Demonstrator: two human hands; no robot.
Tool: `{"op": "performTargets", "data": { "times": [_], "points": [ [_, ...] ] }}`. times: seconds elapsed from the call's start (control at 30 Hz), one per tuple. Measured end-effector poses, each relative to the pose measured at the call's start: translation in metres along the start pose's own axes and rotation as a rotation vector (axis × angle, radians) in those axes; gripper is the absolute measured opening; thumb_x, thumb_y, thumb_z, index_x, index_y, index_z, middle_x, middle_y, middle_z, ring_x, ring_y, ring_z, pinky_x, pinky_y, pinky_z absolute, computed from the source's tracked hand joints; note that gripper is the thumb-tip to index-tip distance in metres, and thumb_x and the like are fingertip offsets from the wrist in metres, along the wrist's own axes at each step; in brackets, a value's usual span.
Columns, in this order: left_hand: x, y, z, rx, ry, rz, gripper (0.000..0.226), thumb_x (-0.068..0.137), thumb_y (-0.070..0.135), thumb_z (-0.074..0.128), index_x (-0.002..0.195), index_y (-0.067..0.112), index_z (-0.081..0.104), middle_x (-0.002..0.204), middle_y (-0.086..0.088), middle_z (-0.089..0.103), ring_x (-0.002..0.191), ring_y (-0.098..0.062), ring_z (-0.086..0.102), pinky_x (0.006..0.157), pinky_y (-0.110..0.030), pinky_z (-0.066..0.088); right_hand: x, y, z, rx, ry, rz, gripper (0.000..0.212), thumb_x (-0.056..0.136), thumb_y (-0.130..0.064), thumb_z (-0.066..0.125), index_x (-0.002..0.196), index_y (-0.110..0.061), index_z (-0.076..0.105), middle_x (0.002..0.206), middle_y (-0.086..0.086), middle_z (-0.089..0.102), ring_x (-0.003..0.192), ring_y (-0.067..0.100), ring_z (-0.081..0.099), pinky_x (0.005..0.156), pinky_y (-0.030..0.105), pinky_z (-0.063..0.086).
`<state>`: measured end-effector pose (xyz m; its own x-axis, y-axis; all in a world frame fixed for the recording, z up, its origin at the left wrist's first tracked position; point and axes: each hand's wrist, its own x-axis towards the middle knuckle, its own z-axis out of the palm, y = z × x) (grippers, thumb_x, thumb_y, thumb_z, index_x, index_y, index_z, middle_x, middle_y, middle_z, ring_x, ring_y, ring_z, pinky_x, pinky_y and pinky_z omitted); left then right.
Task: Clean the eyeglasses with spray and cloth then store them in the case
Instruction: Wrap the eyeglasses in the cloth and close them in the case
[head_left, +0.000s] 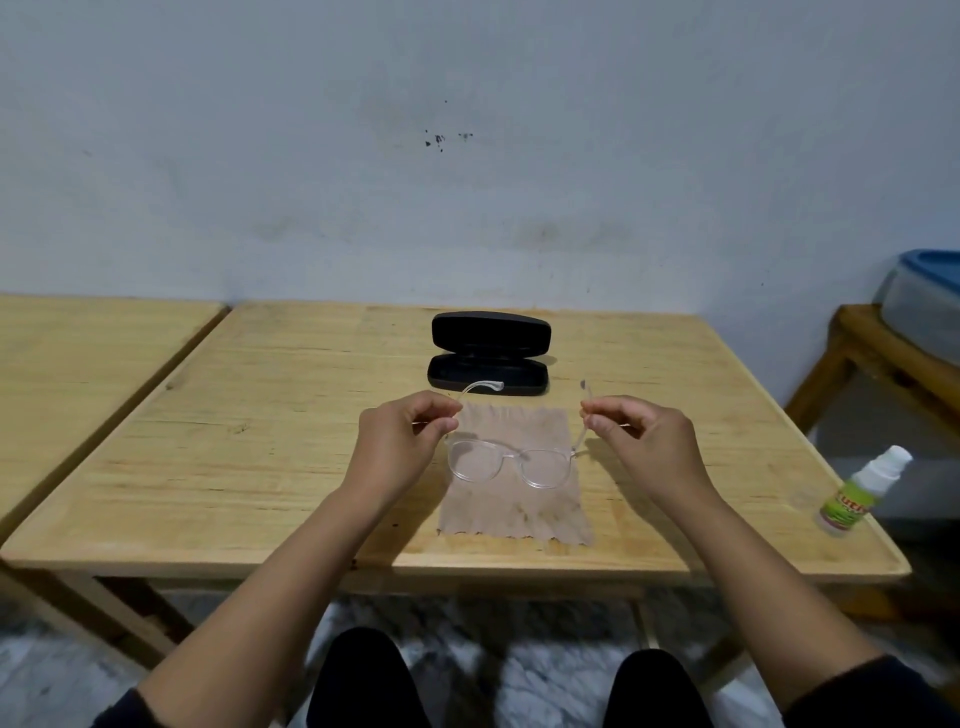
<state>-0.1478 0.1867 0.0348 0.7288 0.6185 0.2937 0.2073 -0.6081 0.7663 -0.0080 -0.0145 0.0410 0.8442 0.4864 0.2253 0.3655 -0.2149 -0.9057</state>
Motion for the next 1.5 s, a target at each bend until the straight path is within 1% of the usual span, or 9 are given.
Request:
{"op": "performTargets", "data": {
  "times": [0.17,0.33,0.5,0.63,0.77,0.87,1.0,1.17,1.5],
  "points": [
    [-0.005,-0.004,-0.005,0.025,-0.003,0.001,0.029,0.082,0.02,0.068,0.111,0.023,0.067,0.099,0.01,0.069,0.082,0.009,0.057,0.074,0.003,0.037,-0.006,0.005,-0.003,0.045,0.007,0.058,0.033,0.079,-0.013,0.072,0.111,-0.02,0.067,0.098,-0.008,0.069,0.089,0.001,0.065,0.068,0.005,0.049],
    [-0.022,-0.011,-0.016,0.082,-0.037,-0.02,0.031,0.082,0.024,0.068,0.113,0.023,0.065,0.104,0.005,0.07,0.091,0.0,0.061,0.084,-0.01,0.042,-0.024,0.007,-0.007,0.032,-0.027,0.11,0.024,0.08,-0.009,0.07,0.103,-0.017,0.069,0.093,-0.003,0.068,0.081,-0.002,0.06,0.055,0.001,0.043],
    [-0.044,-0.013,-0.027,0.086,-0.298,0.0,0.035,0.067,0.028,0.079,0.101,0.029,0.071,0.097,0.017,0.068,0.087,0.006,0.061,0.078,-0.001,0.04,-0.037,0.013,-0.014,-0.244,-0.344,0.057,0.031,0.069,-0.016,0.08,0.092,-0.032,0.069,0.091,-0.007,0.069,0.083,0.008,0.063,0.069,0.005,0.046],
    [-0.052,-0.021,-0.019,0.228,-0.366,0.158,0.034,0.067,0.031,0.079,0.1,0.025,0.073,0.096,0.008,0.072,0.09,-0.003,0.062,0.079,0.001,0.037,-0.038,0.013,-0.01,-0.452,-0.472,-0.03,0.032,0.069,-0.022,0.08,0.1,-0.023,0.073,0.093,-0.013,0.063,0.087,0.006,0.059,0.074,0.004,0.042],
    [-0.053,-0.022,-0.012,0.264,-0.304,0.254,0.017,0.072,0.022,0.077,0.089,0.019,0.076,0.084,0.001,0.074,0.08,-0.013,0.067,0.075,-0.009,0.041,-0.039,0.009,-0.002,-0.509,-0.439,-0.088,0.012,0.076,-0.021,0.075,0.088,-0.022,0.076,0.085,-0.011,0.063,0.084,0.007,0.058,0.071,0.006,0.039],
    [-0.051,-0.016,-0.012,0.253,-0.248,0.214,0.01,0.078,0.025,0.073,0.087,0.022,0.075,0.083,0.007,0.072,0.076,-0.006,0.062,0.069,-0.01,0.044,-0.039,0.006,0.002,-0.449,-0.352,-0.056,0.006,0.079,-0.019,0.073,0.083,-0.022,0.074,0.084,-0.006,0.064,0.077,0.008,0.056,0.065,0.006,0.04],
    [-0.035,-0.005,-0.011,0.219,-0.119,0.1,0.01,0.082,0.03,0.067,0.09,0.026,0.072,0.084,0.015,0.067,0.075,0.001,0.057,0.064,-0.003,0.036,-0.033,0.001,0.013,-0.286,-0.114,0.055,0.005,0.082,-0.02,0.068,0.083,-0.022,0.072,0.078,-0.007,0.067,0.071,0.005,0.057,0.057,0.009,0.042],
    [-0.016,0.003,0.01,0.152,0.114,-0.054,0.016,0.082,0.033,0.068,0.09,0.019,0.068,0.08,0.005,0.069,0.073,-0.006,0.061,0.065,-0.012,0.044,-0.021,0.002,0.033,-0.313,0.197,0.086,0.01,0.083,-0.026,0.067,0.088,-0.019,0.072,0.077,-0.005,0.068,0.072,0.008,0.061,0.059,0.019,0.043],
    [0.008,-0.014,0.004,0.169,0.135,-0.091,0.011,0.088,0.026,0.06,0.087,0.017,0.065,0.071,0.006,0.065,0.062,0.002,0.054,0.052,-0.003,0.034,-0.003,0.018,0.016,-0.322,0.232,0.091,0.013,0.086,-0.017,0.064,0.095,-0.014,0.072,0.077,-0.005,0.066,0.067,-0.005,0.054,0.055,0.001,0.038]
  ]
}}
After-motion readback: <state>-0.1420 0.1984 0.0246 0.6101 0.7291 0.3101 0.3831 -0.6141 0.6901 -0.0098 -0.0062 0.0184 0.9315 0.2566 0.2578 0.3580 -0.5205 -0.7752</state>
